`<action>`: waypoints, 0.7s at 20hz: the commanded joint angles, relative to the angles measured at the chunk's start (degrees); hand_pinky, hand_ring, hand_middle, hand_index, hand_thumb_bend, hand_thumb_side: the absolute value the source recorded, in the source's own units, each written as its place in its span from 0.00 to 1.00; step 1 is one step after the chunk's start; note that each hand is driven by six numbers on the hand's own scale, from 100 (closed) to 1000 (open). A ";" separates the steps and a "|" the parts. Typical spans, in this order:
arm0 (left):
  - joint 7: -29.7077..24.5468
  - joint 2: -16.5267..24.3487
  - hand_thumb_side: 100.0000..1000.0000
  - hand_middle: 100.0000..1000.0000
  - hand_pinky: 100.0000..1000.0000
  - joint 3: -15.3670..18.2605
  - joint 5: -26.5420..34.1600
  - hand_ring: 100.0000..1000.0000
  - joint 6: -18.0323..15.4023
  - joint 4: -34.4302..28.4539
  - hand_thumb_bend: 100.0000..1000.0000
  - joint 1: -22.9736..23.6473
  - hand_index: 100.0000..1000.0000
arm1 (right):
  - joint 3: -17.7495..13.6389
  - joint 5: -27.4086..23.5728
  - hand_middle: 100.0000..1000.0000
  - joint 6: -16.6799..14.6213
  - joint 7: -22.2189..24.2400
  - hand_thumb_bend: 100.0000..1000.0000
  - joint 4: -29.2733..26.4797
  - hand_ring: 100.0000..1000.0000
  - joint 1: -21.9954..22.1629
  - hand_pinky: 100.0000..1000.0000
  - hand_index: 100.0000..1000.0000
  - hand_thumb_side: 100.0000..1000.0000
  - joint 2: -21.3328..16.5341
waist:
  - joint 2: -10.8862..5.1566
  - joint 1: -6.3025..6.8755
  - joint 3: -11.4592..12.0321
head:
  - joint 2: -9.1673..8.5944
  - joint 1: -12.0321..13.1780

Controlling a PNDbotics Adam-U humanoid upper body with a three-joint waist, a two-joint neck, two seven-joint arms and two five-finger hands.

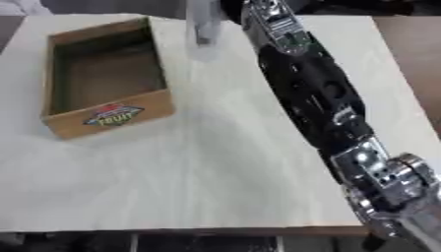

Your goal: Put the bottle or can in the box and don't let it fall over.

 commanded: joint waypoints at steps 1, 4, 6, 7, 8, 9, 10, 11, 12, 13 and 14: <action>-0.41 1.91 0.63 0.75 0.70 0.08 -0.08 0.81 0.01 -1.55 1.00 -1.54 0.82 | 0.08 0.78 0.00 -0.51 -1.59 0.19 0.36 0.19 -3.18 0.82 0.09 0.00 1.20 | -0.45 0.27 0.81 | -1.42 -1.36; -0.59 1.62 0.65 0.75 0.70 -0.10 -0.07 0.81 0.11 -1.96 1.00 -2.38 0.82 | 0.27 1.97 0.00 -1.18 -2.34 0.29 0.96 0.19 -5.17 0.82 0.09 0.00 2.43 | 0.39 0.04 2.47 | -2.41 -2.79; -0.78 1.31 0.63 0.75 0.70 -0.27 -0.09 0.81 0.16 -2.28 1.00 -3.08 0.82 | 0.42 3.17 0.00 -1.81 -2.82 0.17 1.24 0.19 -6.68 0.82 0.09 0.00 3.07 | 0.98 -0.23 4.04 | -3.07 -4.00; -0.87 1.12 0.63 0.75 0.70 -0.34 -0.08 0.81 0.19 -2.45 1.00 -3.50 0.82 | 0.51 3.92 0.00 -2.19 -3.02 0.17 1.32 0.19 -7.46 0.82 0.10 0.00 3.37 | 1.34 -0.39 5.00 | -3.47 -4.62; -0.92 0.97 0.63 0.75 0.70 -0.39 -0.07 0.81 0.23 -2.58 1.00 -3.85 0.82 | 0.52 4.59 0.00 -2.53 -3.23 0.17 1.48 0.19 -8.05 0.82 0.10 0.00 3.64 | 1.66 -0.52 5.79 | -3.82 -5.14; -0.95 0.81 0.63 0.75 0.70 -0.41 -0.04 0.81 0.23 -2.74 1.00 -4.24 0.82 | 0.51 5.15 0.00 -2.86 -3.46 0.17 1.67 0.19 -8.59 0.82 0.10 0.00 3.92 | 2.03 -0.68 6.66 | -4.22 -5.75; -0.97 0.68 0.63 0.75 0.70 -0.41 0.00 0.81 0.24 -2.89 1.00 -4.56 0.82 | 0.50 5.63 0.00 -3.16 -3.68 0.17 1.87 0.19 -9.01 0.82 0.10 0.00 4.18 | 2.39 -0.81 7.40 | -4.61 -6.33; -0.96 0.60 0.63 0.75 0.70 -0.41 0.05 0.81 0.25 -3.01 1.00 -4.79 0.82 | 0.49 6.01 0.00 -3.43 -3.85 0.17 2.06 0.19 -9.31 0.82 0.10 0.00 4.39 | 2.68 -0.91 7.96 | -4.94 -6.78; -0.94 0.54 0.63 0.75 0.70 -0.38 0.10 0.80 0.27 -3.09 1.00 -4.95 0.82 | 0.47 6.26 0.00 -3.63 -4.01 0.17 2.25 0.19 -9.49 0.82 0.10 0.00 4.60 | 2.98 -0.99 8.49 | -5.20 -7.20; -0.87 0.47 0.63 0.75 0.70 -0.32 0.18 0.80 0.28 -3.14 1.00 -5.12 0.82 | 0.41 6.45 0.00 -3.83 -4.31 0.17 2.51 0.19 -9.66 0.82 0.10 0.00 4.93 | 3.36 -1.06 9.19 | -5.46 -7.78; -0.81 0.44 0.63 0.75 0.70 -0.28 0.25 0.80 0.31 -3.17 1.00 -5.21 0.82 | 0.39 6.64 0.00 -4.06 -4.63 0.17 2.72 0.19 -9.76 0.82 0.10 0.00 5.19 | 3.59 -1.09 9.63 | -5.60 -8.16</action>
